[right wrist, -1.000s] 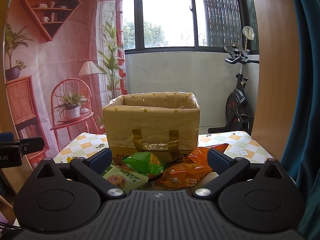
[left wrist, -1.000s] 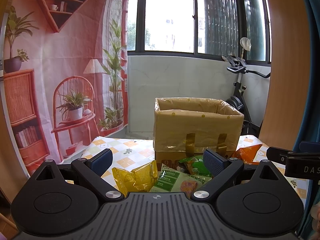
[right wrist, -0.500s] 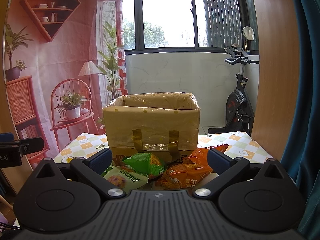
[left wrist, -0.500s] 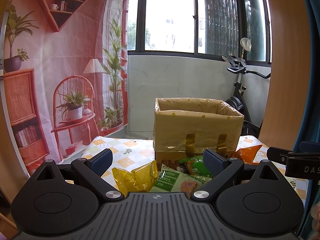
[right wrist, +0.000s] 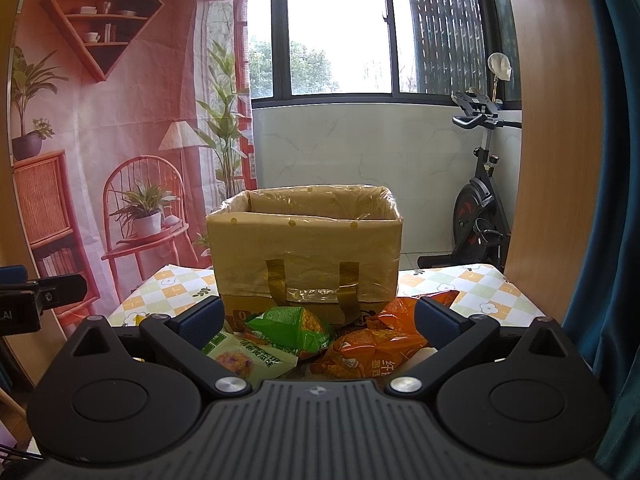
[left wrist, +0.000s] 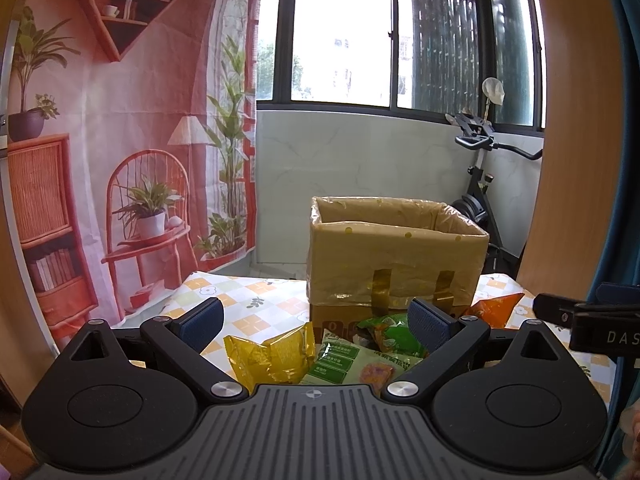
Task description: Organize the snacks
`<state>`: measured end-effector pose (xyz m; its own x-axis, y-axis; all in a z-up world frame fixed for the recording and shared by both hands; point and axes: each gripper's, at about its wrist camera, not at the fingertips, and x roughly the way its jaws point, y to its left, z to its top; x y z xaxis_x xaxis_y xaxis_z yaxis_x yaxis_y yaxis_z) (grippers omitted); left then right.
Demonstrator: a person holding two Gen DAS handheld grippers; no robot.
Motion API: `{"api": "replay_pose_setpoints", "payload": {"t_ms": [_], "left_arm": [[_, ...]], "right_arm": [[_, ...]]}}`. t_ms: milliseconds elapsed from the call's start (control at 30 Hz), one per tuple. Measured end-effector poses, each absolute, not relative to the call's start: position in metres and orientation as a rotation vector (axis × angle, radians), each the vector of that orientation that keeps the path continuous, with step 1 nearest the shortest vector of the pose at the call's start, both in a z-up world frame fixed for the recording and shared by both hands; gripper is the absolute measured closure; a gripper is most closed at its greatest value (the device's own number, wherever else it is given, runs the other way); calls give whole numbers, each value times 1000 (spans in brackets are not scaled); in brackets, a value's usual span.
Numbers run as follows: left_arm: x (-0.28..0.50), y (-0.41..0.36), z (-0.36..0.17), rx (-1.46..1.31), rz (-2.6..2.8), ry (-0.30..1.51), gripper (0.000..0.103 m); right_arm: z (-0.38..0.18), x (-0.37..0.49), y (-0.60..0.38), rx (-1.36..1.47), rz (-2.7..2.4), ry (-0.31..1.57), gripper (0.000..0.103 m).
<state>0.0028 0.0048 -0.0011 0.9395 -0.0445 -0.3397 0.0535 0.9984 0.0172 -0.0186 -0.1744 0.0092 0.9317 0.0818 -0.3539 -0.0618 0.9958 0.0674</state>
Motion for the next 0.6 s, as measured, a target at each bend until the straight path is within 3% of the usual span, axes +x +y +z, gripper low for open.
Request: {"api": "replay_pose_setpoints", "payload": {"t_ms": [600], "left_arm": [[100, 33, 25, 76, 76, 290, 3]], "right_arm": [[29, 70, -230, 84, -22, 276, 0]]}}
